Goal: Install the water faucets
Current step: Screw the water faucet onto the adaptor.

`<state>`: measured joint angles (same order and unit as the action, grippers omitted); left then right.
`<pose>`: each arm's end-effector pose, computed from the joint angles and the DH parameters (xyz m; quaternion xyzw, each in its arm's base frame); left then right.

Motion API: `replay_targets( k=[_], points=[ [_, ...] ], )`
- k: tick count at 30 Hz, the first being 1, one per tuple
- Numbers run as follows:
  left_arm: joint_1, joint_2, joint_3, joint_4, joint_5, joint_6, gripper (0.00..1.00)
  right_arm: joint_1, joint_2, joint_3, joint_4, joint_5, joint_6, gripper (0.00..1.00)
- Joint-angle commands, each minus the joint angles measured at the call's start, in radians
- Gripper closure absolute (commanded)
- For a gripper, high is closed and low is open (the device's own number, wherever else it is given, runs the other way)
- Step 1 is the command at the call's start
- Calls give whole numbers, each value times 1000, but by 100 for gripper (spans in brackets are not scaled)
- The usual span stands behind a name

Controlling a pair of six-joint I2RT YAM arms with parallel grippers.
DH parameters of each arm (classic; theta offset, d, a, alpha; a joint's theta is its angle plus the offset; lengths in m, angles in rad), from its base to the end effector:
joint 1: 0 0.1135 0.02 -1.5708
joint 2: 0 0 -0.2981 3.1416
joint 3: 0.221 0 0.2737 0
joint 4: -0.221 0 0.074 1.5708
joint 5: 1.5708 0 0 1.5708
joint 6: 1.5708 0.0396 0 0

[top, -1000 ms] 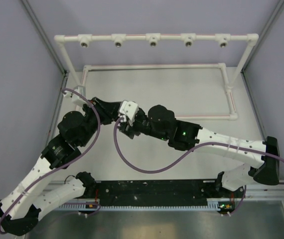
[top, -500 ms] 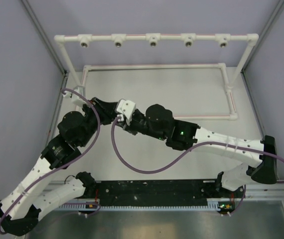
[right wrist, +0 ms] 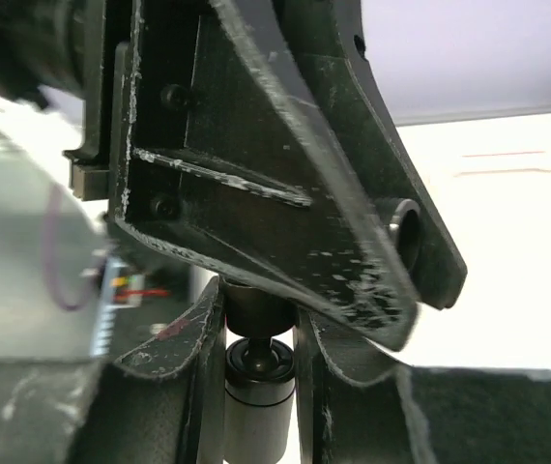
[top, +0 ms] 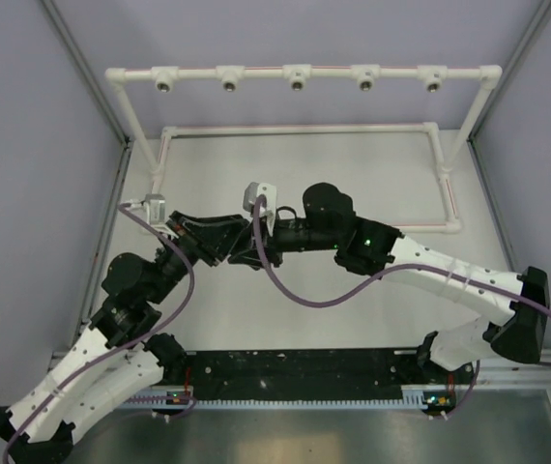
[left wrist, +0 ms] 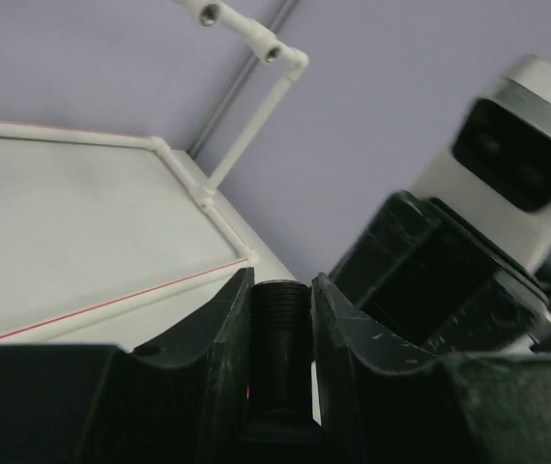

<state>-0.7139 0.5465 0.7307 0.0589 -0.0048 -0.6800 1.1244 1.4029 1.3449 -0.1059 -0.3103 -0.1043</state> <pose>0.0962 -0.0831 0.4037 0.0086 0.6161 -0.5044 0.6049 0.1404 0.3213 0.4336 -0.5160 0.5581 0.4149 0.5002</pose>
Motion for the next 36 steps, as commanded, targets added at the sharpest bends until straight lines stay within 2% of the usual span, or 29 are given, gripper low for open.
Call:
replay_targets(
  k=[1, 5, 8, 11, 12, 13, 15, 17, 19, 22, 26, 31, 36],
  points=[
    [-18, -31, -40, 384, 379, -73, 100, -126, -31, -47, 291, -487, 332, 100],
    [-18, -19, -85, 576, 553, -125, 100, -179, -4, -79, 568, -722, 604, 100],
    [-18, 24, -97, 729, 664, -183, 100, -195, 25, -121, 786, -806, 805, 100],
    [-19, 52, -91, 792, 724, -210, 100, -199, 22, -128, 836, -814, 835, 100],
    [-18, 50, -88, 774, 711, -201, 100, -201, 12, -122, 783, -806, 789, 98],
    [-18, 41, -82, 728, 683, -181, 100, -201, -1, -110, 700, -788, 703, 83],
    [-18, 14, -57, 583, 603, -121, 100, -201, -45, -80, 448, -675, 494, 63],
    [-18, -9, -22, 410, 495, -57, 100, -199, -85, -64, 312, -543, 350, 55],
    [-19, -19, 34, 252, 355, -1, 100, -195, -113, -50, 220, -407, 244, 52],
    [-18, 10, 123, 5, 137, 31, 100, -184, -131, -32, 143, -271, 190, 48],
    [-18, 75, 226, -177, -70, 25, 100, -112, -119, -10, 52, -72, 71, 46],
    [-19, 168, 331, -336, -168, -26, 100, -12, -84, 19, 17, 127, -26, 46],
    [-18, 182, 332, -334, -175, -43, 100, 47, -58, 16, 35, 264, -103, 46]
  ],
)
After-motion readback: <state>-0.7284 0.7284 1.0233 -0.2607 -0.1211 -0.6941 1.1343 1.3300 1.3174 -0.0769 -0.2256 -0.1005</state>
